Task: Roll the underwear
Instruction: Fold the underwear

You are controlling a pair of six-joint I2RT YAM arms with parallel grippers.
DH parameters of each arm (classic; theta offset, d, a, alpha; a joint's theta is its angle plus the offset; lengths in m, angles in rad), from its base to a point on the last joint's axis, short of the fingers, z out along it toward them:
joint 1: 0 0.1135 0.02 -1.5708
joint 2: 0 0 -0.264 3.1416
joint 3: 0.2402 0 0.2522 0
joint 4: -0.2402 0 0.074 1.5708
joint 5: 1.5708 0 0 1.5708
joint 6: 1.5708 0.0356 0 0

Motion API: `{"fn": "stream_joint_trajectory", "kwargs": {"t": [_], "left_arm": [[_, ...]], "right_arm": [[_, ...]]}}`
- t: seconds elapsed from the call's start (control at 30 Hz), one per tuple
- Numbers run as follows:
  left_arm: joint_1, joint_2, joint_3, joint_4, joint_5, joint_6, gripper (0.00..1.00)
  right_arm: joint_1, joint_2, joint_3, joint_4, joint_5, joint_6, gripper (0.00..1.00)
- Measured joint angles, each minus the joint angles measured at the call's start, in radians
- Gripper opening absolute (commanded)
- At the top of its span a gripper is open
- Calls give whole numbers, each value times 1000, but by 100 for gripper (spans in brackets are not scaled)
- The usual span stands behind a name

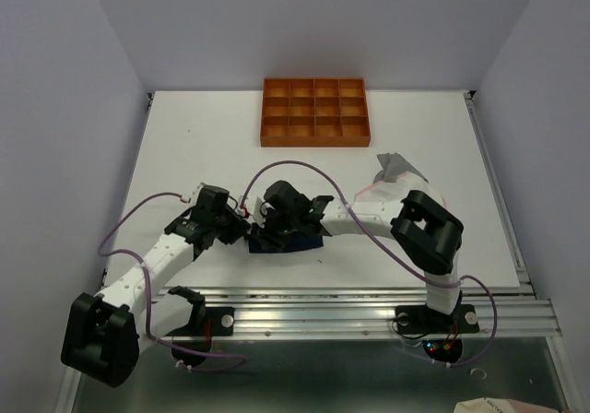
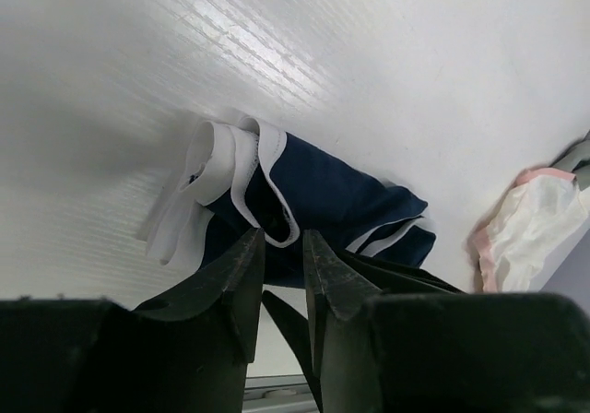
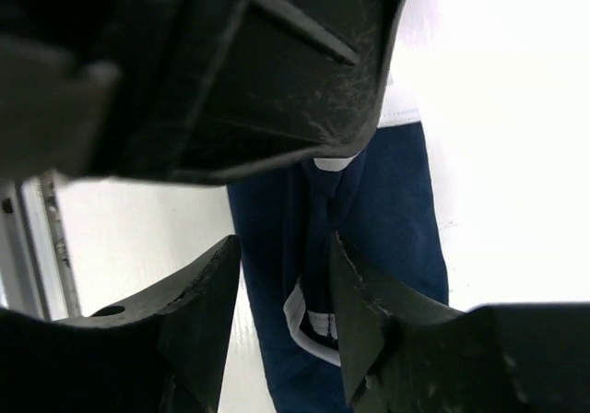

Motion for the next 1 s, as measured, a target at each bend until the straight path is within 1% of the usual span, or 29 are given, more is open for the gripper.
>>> {"fn": "stream_joint_trajectory", "kwargs": {"t": [0.03,0.23,0.27,0.3,0.4,0.5,0.6,0.63,0.67,0.77,0.83,0.93,1.0], "left_arm": [[0,-11,2,-8,-6,0,37],[0,-63,31,-38,-41,5,38],[0,-62,35,-37,-43,6,38],[0,-57,40,-37,-45,8,38],[0,-22,60,-30,-51,20,38],[0,53,101,-22,-56,45,37],[0,140,157,-8,-61,76,32],[0,160,169,-2,-61,84,31],[0,195,188,9,-60,97,26],[0,266,212,39,-50,129,22],[-1,304,214,52,-35,153,22],[-8,322,212,54,0,181,22],[-13,320,208,58,13,192,22]], "right_arm": [[0,-11,0,-3,-8,-3,54],[0,-100,-6,-18,-40,-31,55],[0,-118,-7,-23,-40,-35,50],[0,-132,-9,-24,-40,-36,39],[0,-176,-9,-23,-23,-31,31],[0,-203,-9,-8,50,-10,25],[-14,-204,-9,21,137,39,22],[-21,-204,-9,25,159,53,22],[-34,-204,-7,32,195,88,22],[-79,-182,23,67,294,174,22],[-103,-155,58,92,367,237,22],[-127,-125,94,128,486,359,22],[-131,-121,99,143,540,434,22]]}}
